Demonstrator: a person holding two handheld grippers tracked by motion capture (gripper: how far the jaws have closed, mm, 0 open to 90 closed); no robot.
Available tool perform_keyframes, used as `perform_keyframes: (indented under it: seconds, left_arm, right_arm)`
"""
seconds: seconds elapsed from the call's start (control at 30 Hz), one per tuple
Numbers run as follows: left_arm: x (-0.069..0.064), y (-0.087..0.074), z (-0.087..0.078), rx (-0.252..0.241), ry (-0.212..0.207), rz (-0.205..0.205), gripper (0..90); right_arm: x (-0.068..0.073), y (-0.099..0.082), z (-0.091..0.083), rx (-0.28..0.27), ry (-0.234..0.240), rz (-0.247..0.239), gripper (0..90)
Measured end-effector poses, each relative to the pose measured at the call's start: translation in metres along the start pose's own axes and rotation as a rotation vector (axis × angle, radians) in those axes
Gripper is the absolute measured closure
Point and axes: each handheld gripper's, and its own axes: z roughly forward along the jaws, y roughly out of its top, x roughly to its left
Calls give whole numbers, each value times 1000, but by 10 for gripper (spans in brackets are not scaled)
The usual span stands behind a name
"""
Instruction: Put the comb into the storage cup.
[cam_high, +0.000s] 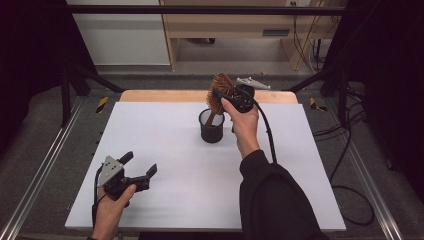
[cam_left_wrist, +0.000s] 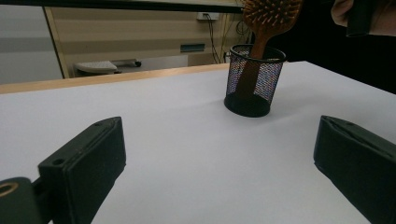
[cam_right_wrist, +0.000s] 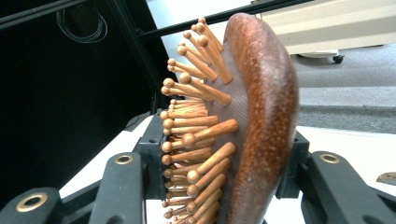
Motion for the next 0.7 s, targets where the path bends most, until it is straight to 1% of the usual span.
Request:
perform_keyframes:
  seconds: [0.13,0.2,0.23,0.37,0.47,0.5,0.7]
  left_arm:
    - [0,0,0,0,-1,1,21]
    - [0,0,0,1,6,4,20]
    - [0,0,0,0,-1,1,20]
    - [0,0,0,1,0,0,21]
    - [0,0,0,1,-1,0,20]
    - [0,0,0,2,4,5,21]
    - [0,0,0,0,-2,1,21]
  right_arm:
    - [0,-1,1,4,-1,3,502]
    - [-1,-2,1,8,-2,1,502]
    - [-1,-2,1,9,-2,2,502]
    - [-2,-3,2,7,-3,9,501]
    - [-2,-4,3,12,-3,6,501]
    - [-2,-4,3,13,-2,6,501]
    - [-2,-6,5,16,-5,15,500]
